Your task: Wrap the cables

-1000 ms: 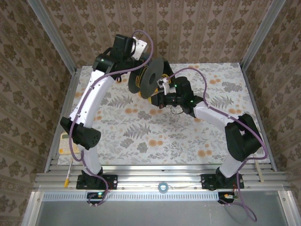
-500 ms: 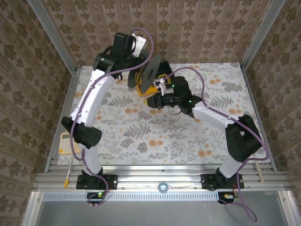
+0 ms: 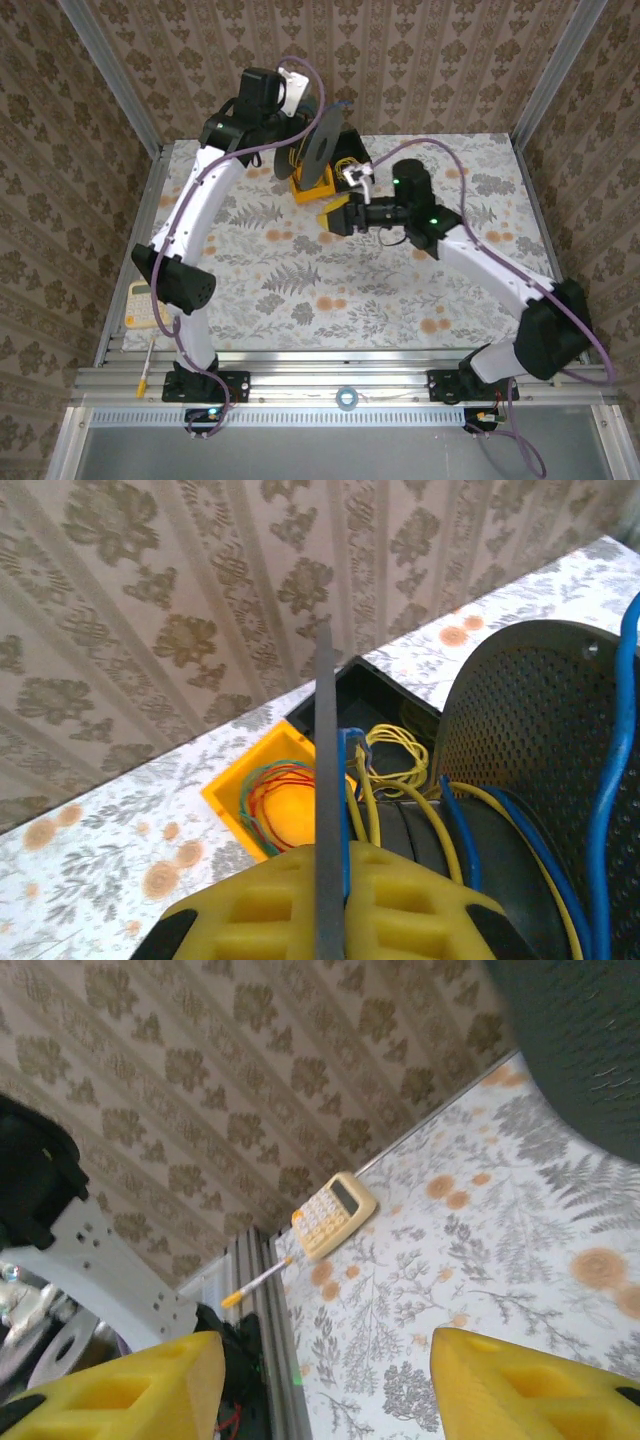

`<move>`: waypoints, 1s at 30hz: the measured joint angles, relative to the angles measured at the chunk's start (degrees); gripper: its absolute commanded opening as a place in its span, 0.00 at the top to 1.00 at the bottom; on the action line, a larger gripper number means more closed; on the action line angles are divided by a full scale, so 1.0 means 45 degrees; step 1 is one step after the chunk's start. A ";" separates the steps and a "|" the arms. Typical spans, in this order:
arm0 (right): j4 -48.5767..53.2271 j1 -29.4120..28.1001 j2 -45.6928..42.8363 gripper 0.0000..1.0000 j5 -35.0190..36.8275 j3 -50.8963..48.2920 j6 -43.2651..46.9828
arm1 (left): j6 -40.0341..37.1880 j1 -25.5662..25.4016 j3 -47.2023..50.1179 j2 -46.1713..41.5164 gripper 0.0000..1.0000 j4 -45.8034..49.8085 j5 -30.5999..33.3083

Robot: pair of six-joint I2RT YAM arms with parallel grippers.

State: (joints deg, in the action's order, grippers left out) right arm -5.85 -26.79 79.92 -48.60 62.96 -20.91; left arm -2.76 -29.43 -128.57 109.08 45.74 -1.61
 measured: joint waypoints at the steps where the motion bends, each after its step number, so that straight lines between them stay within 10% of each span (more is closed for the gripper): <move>1: 0.0034 0.0442 -0.0505 0.17 -0.0019 -0.0233 0.0024 | -0.0005 0.0083 0.0238 -0.0053 1.00 -0.0097 -0.0505; 6: -0.0165 0.2832 -0.2074 0.00 -0.0039 -0.1127 -0.0029 | -0.0005 0.0398 0.1127 -0.0151 1.00 -0.0617 -0.3521; 13: -0.1049 0.4760 -0.1617 0.00 -0.0525 -0.1792 -0.0316 | 0.0015 0.0413 0.1307 -0.0194 1.00 -0.1156 -0.7849; 30: -0.4731 0.5153 -0.0573 0.07 -0.2016 -0.2681 -0.1996 | 0.2093 0.1146 0.2497 -0.0631 1.00 -0.4323 -1.1720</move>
State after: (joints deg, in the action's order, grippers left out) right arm -27.14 -3.60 77.34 -57.67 50.89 -29.89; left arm 6.66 -24.27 -117.34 106.24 26.28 -54.35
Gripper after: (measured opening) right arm 0.934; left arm 0.099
